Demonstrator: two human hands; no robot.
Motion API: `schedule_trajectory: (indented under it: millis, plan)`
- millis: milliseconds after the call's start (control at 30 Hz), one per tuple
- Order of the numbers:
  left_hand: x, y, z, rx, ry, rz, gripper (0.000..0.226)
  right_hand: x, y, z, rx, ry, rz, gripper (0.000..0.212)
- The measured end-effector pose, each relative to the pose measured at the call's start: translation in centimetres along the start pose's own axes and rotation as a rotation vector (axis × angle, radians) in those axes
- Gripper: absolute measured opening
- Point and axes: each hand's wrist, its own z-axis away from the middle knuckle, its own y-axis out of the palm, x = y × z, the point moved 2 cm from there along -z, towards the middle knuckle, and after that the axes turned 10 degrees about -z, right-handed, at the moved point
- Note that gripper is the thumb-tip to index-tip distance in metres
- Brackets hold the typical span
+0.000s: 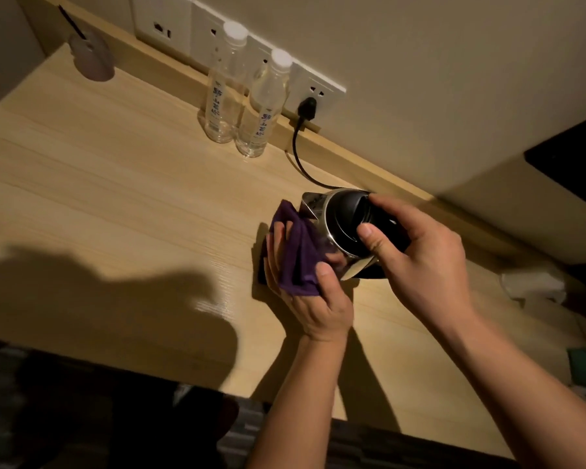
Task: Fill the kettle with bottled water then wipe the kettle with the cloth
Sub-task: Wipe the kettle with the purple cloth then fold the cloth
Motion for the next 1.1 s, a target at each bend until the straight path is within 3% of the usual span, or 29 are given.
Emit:
schedule_trajectory:
  millis: [67, 167, 267, 400, 500, 633, 767, 867, 967, 1100]
  plan:
    - [0.0, 0.0, -1.0, 0.168, -0.125, 0.099, 0.069, -0.2, 0.1, 0.0, -0.008, -0.006, -0.01, 0.044]
    - [1.0, -1.1, -3.5, 0.281, -0.315, 0.165, 0.038, -0.3, 0.3, 0.0, -0.022, -0.01, -0.024, 0.043]
    - [2.7, -0.5, -5.9, 0.589, -0.547, 0.461, 0.017, -0.4, 0.4, 0.0, -0.034, -0.011, -0.029, 0.042]
    - [4.4, 1.4, -10.9, 0.852, -0.491, 0.263, 0.036, -0.6, 0.7, 0.0, -0.035, -0.009, -0.035, 0.041]
    - [4.0, 3.4, -13.4, 1.012, -0.57, 0.288, 0.042, -0.7, 0.7, 0.0, -0.035, -0.009, -0.036, 0.041]
    - [2.5, 6.5, -16.0, 1.392, -0.635, 0.091, 0.048, -0.8, 0.8, 0.1, -0.039, -0.015, -0.04, 0.042]
    - [-0.4, 9.7, -17.2, 1.644, -0.455, -0.145, 0.05, -0.6, 0.8, 0.1, -0.035, -0.013, -0.052, 0.043]
    - [-0.5, 9.9, -17.0, 1.639, -0.461, -0.107, 0.039, -0.5, 0.8, 0.0, -0.029, -0.005, -0.033, 0.044]
    - [1.6, 7.9, -16.4, 1.502, -0.595, 0.048, 0.042, -0.4, 0.8, 0.1, -0.024, 0.004, -0.022, 0.044]
    - [2.9, 4.5, -14.5, 1.285, -0.645, 0.217, 0.046, -0.4, 1.0, 0.2, -0.024, 0.001, -0.016, 0.043]
